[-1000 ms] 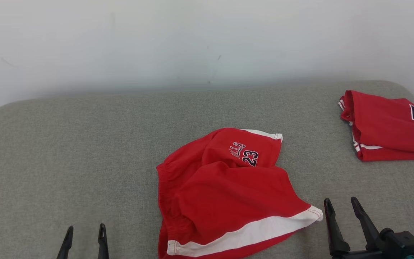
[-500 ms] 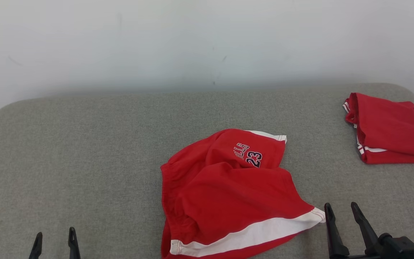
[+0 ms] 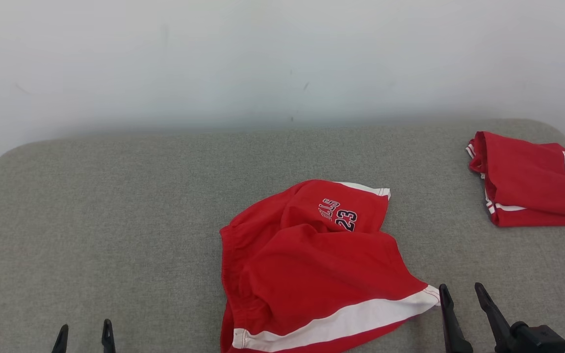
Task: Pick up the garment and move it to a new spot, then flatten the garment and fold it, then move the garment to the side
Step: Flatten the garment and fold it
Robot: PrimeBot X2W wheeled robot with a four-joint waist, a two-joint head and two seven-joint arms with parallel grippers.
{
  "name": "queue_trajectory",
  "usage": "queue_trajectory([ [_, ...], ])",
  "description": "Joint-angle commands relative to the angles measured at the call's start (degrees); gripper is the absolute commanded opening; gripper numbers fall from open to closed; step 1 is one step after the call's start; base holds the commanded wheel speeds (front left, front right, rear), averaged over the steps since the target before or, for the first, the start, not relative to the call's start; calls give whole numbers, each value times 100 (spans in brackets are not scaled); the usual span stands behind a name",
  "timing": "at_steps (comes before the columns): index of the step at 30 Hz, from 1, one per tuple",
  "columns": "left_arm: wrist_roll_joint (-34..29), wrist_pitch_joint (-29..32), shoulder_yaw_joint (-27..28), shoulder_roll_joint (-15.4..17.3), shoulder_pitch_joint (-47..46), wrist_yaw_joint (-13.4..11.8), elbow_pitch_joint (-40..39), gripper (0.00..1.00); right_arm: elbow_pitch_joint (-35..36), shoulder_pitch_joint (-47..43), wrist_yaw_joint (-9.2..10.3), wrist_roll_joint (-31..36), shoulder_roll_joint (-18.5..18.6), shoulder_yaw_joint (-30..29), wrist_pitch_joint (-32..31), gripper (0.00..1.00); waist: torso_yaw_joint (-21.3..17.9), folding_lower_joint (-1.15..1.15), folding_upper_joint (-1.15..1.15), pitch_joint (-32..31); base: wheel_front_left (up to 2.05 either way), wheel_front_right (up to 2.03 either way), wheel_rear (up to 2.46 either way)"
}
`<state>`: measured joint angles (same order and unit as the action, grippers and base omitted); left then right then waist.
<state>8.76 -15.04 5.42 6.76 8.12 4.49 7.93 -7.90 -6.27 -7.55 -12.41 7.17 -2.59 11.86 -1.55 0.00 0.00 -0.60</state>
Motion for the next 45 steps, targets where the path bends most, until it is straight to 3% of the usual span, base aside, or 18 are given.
queue_trajectory([
  [1, 10, -18, -8, 24, -39, -6, 22, 100, -8, 18, 16, 24, 10, 2, 13, 100, 4, 0, 0, -7, 0, 0, 0],
  [16, 109, -18, -186, -55, -32, 87, 1, 100, -100, 46, 16, 31, 97, -28, -70, 100, 48, 0, 0, -45, 0, 0, 0],
  [29, 344, 228, -1614, -101, -415, 298, 254, 100, -743, 529, 16, -54, 471, 201, -400, 100, 29, 0, 0, 155, 0, 0, 0],
  [38, 827, 200, -2681, 134, -843, 294, 1088, 100, -1634, 1107, 16, -187, 618, 503, -435, 100, -58, 0, 0, 468, 0, 0, 0],
  [44, 1164, 93, -3070, 161, -1198, 295, 1606, 100, -2253, 1485, 16, -409, 659, 812, -421, 100, -55, 0, 0, 591, 0, 0, 0],
  [45, 1234, 80, -3104, 147, -1248, 295, 1700, 100, -2351, 1548, 16, -454, 656, 870, -433, 89, -52, 0, 0, 603, 0, 0, 0],
])
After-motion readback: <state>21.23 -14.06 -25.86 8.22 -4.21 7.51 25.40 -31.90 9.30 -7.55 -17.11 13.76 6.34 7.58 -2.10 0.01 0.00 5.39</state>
